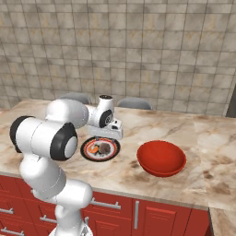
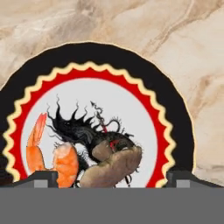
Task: Place the shrimp on the plate and place the mushroom on the same plate.
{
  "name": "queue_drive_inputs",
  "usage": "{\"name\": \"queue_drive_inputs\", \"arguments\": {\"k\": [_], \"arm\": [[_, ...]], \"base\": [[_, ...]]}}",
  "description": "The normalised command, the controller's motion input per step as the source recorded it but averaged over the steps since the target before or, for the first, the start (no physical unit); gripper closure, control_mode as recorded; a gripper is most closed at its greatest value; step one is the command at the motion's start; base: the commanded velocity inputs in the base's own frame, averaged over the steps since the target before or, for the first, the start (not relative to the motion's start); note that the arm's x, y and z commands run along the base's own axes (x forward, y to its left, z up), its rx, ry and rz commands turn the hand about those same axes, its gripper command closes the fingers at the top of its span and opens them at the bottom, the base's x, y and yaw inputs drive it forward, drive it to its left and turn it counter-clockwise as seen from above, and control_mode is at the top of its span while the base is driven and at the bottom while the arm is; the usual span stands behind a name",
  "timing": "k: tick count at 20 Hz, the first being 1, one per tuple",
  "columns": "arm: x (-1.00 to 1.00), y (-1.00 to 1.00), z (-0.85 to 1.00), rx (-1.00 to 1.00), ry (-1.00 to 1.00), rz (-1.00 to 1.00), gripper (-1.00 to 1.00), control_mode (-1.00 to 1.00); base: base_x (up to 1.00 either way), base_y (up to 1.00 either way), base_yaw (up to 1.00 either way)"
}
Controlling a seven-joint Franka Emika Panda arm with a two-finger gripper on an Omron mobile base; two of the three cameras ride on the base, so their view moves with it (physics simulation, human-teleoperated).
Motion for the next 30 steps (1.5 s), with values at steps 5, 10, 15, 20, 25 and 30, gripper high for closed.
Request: {"name": "queue_drive_inputs", "arguments": {"k": [5, 10, 15, 20, 25, 30], "arm": [[-0.15, 0.0, 0.5, 0.0, -0.08, 0.0, -1.0, -1.0], [-0.57, 0.04, 0.49, -0.01, -0.08, 0.0, -1.0, -1.0], [-0.53, 0.2, 0.54, -0.02, -0.08, 0.0, -1.0, -1.0], [-0.53, 0.28, 0.52, -0.03, -0.08, 0.0, -1.0, -1.0], [-0.54, 0.18, 0.34, -0.01, -0.05, 0.0, -1.0, -1.0], [-0.64, 0.02, 0.42, 0.0, 0.0, -0.01, -1.0, -1.0]], "base": [[0.0, 0.0, 0.0], [0.0, 0.0, 0.0], [0.0, 0.0, 0.0], [0.0, 0.0, 0.0], [0.0, 0.0, 0.0], [0.0, 0.0, 0.0]]}}
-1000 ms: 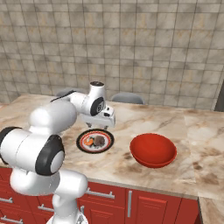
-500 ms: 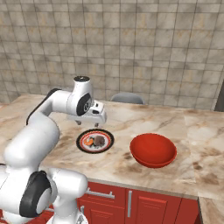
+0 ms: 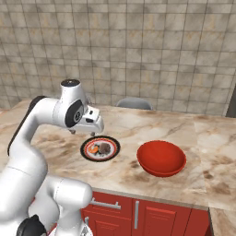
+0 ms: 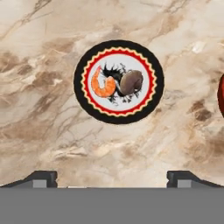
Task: Place the shrimp on the plate and place the mushroom on the same plate.
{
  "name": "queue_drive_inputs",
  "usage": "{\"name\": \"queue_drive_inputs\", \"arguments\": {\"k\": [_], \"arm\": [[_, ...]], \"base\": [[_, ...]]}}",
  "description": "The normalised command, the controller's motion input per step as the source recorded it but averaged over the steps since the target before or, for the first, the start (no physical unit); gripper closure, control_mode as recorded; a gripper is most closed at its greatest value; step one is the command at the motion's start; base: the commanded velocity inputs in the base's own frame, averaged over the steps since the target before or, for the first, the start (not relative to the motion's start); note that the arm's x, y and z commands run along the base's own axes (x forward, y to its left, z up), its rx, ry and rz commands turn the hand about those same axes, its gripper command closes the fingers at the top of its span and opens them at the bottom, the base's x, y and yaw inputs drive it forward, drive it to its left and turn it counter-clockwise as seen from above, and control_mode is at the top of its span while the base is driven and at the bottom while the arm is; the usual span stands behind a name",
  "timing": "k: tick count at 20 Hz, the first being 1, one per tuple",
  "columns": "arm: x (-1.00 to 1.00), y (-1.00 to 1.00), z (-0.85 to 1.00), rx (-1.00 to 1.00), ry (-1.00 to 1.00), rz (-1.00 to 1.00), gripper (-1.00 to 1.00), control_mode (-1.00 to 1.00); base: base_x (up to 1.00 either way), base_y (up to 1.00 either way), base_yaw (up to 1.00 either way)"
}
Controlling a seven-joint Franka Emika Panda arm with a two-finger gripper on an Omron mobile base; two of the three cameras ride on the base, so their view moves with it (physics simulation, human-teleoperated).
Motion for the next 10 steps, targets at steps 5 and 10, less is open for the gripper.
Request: {"name": "queue_drive_inputs", "arguments": {"k": [5, 10], "arm": [[-0.69, 0.0, 0.32, 0.0, 0.0, 0.0, -1.0, -1.0], [-0.67, 0.0, 0.14, 0.0, 0.0, 0.0, -1.0, -1.0]], "base": [[0.0, 0.0, 0.0], [0.0, 0.0, 0.0]]}}
